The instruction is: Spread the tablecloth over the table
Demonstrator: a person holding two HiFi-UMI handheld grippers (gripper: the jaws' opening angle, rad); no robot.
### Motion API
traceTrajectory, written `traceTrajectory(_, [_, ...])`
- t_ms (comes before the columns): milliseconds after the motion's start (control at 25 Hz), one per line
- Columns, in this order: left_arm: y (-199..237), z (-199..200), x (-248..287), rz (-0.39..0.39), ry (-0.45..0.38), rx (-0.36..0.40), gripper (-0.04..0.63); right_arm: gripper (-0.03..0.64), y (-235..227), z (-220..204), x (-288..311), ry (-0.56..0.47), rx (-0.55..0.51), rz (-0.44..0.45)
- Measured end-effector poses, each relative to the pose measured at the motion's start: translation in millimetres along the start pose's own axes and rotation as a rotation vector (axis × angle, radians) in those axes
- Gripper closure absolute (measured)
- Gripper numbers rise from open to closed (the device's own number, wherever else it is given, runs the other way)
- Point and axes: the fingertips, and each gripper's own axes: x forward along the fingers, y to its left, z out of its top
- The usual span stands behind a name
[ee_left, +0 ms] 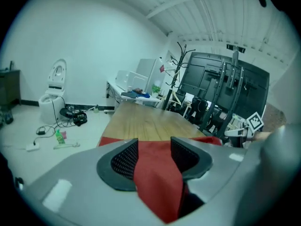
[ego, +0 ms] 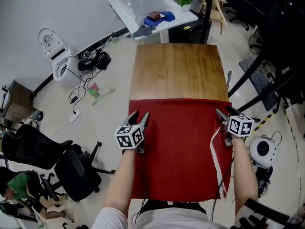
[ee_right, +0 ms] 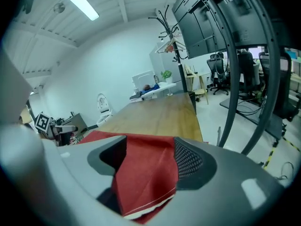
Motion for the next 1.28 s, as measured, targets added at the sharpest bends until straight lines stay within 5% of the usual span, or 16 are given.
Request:
traceTrajectory(160, [-9,14,-21,0.048,-0.028,0.089,0.380,0.349,31,16,-30,-0.104,-0.101,-0.017])
traceTrajectory(240, [-12,32,-43,0.094,-0.075,0.112,0.499,0.576,43,35,-59,-0.199,-0.201,-0.094])
traceTrajectory(280, [-14,42,-56,0.113,-0.100,0.126,0.535,0.611,50,44,-77,-0.243,-0.235,-0.123])
traceTrajectory(360, [-23,57,-84,0.122,-0.141,0.139,0.589,0.611,66,55,-117,-0.309,-0.263,-0.143])
traceTrajectory(720, [-73,74,-214,0.086,-0.251,0.190,0.589,0.611,126,59,-257,-0.452,-0.254,-0.160])
traceTrajectory(1040, [-102,76,-314,0.067,-0.332,0.238,0.589,0.611,211,45,-289,-0.477,-0.289,-0.068])
traceTrajectory(1280, [-109,79,-335,0.077,-0.385,0.241,0.589,0.612,231,51,-296,-0.498,-0.295,-0.054])
